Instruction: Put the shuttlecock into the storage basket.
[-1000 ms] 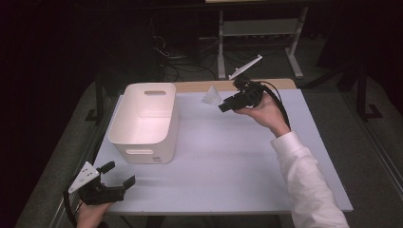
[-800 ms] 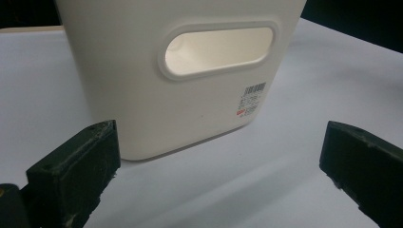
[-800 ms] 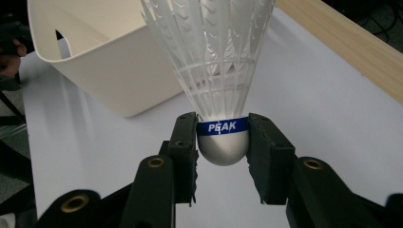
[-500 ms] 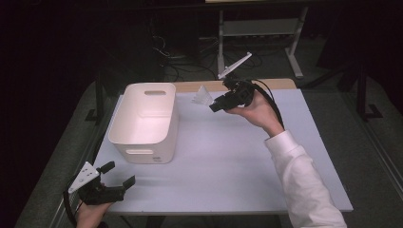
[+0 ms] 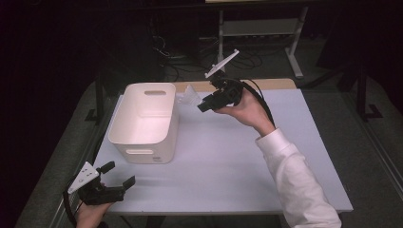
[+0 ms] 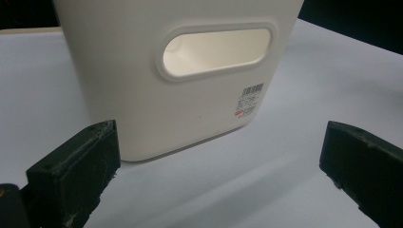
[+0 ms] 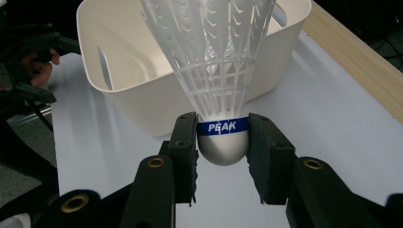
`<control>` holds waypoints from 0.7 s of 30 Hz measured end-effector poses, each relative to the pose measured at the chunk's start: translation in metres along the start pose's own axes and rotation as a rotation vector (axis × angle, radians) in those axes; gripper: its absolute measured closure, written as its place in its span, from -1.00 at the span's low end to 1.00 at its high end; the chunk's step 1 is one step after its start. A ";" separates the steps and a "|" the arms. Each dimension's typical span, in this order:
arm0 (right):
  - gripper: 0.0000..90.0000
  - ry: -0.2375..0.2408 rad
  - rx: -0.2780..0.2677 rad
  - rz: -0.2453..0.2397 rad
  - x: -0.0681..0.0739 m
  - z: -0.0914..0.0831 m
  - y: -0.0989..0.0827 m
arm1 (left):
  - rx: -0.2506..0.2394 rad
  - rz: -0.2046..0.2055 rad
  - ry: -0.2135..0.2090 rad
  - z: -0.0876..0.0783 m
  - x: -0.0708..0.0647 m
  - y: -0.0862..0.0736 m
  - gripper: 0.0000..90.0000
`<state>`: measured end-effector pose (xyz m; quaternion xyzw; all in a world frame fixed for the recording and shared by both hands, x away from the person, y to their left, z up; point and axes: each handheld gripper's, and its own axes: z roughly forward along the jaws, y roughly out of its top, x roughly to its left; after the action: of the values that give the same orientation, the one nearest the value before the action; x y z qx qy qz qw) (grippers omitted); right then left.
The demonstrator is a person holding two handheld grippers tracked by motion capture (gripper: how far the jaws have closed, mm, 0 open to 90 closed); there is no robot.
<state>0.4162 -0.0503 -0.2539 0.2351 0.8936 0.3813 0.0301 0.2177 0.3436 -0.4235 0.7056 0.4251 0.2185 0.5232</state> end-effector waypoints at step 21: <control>0.41 0.025 -0.010 -0.047 0.016 0.016 0.017 | -0.001 0.011 -0.003 0.000 0.001 0.000 -1.00</control>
<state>0.4128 -0.0225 -0.2509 0.2091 0.8972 0.3880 0.0289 0.2179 0.3445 -0.4237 0.7081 0.4204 0.2206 0.5228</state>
